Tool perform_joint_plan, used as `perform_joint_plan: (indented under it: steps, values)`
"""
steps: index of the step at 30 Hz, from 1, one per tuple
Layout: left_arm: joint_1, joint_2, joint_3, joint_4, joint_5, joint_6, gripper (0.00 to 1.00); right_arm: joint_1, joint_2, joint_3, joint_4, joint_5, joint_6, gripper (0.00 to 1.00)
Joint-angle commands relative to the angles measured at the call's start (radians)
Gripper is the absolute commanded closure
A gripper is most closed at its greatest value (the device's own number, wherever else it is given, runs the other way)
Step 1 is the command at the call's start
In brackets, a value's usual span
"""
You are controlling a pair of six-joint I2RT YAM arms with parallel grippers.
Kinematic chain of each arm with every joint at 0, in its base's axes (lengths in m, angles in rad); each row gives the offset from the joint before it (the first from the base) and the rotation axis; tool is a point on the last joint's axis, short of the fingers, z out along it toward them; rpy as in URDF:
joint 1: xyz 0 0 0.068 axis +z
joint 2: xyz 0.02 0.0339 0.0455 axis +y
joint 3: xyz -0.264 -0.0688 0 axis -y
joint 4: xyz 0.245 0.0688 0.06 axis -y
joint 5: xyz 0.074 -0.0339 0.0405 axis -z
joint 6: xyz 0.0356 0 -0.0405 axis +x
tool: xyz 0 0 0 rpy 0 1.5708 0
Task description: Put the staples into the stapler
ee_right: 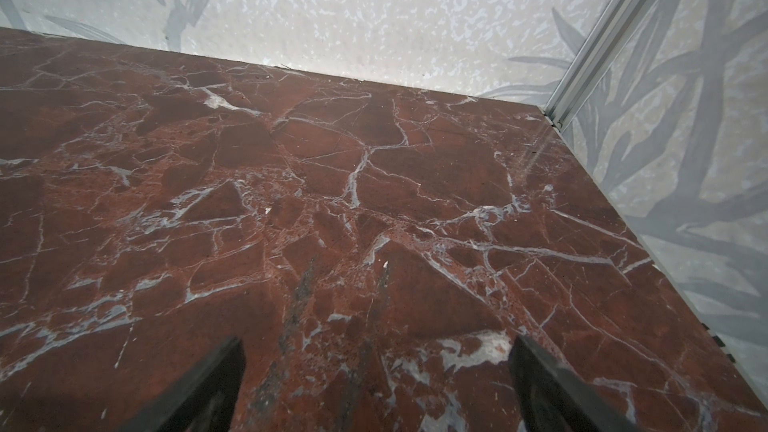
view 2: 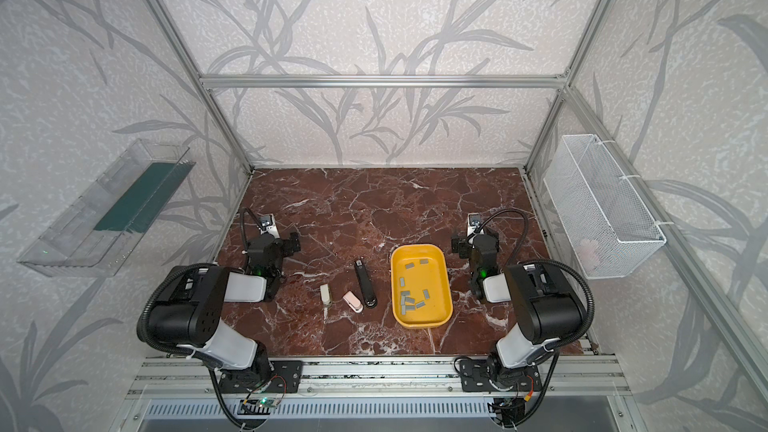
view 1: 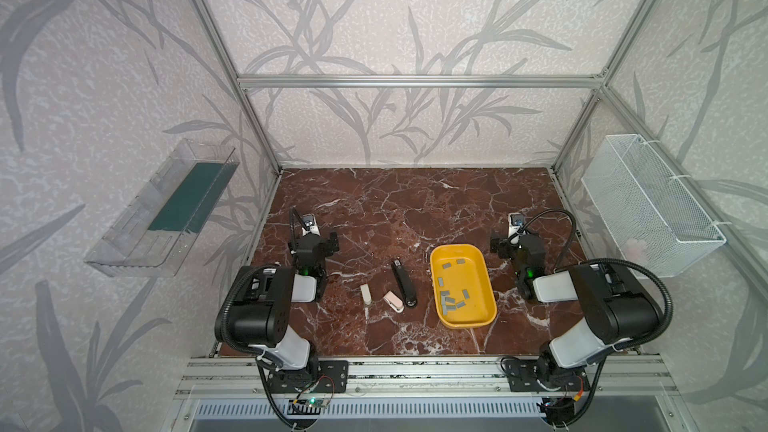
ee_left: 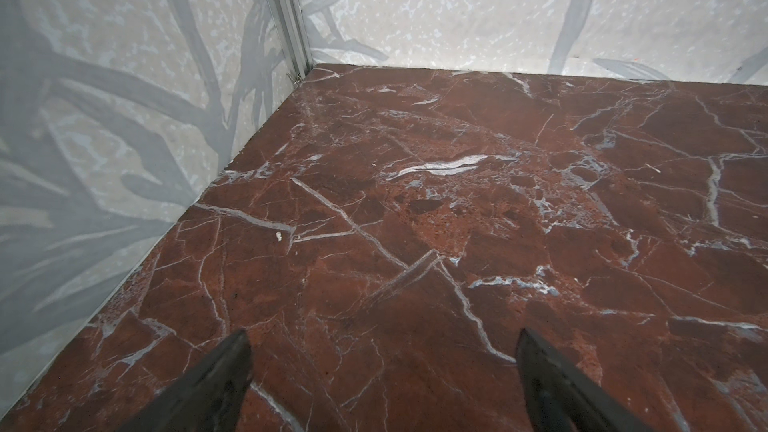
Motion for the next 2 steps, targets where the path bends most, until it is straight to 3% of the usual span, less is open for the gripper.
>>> perform_joint_plan:
  steps: [1,2]
  values:
    - [0.007,-0.008,0.021,-0.002,0.014,-0.009,0.01,0.004,-0.013,0.004,0.011,-0.002,-0.006,0.01]
    - [0.007,-0.009,0.020,-0.001,0.015,-0.010,0.01,0.004,-0.014,0.005,0.011,-0.002,-0.005,0.01]
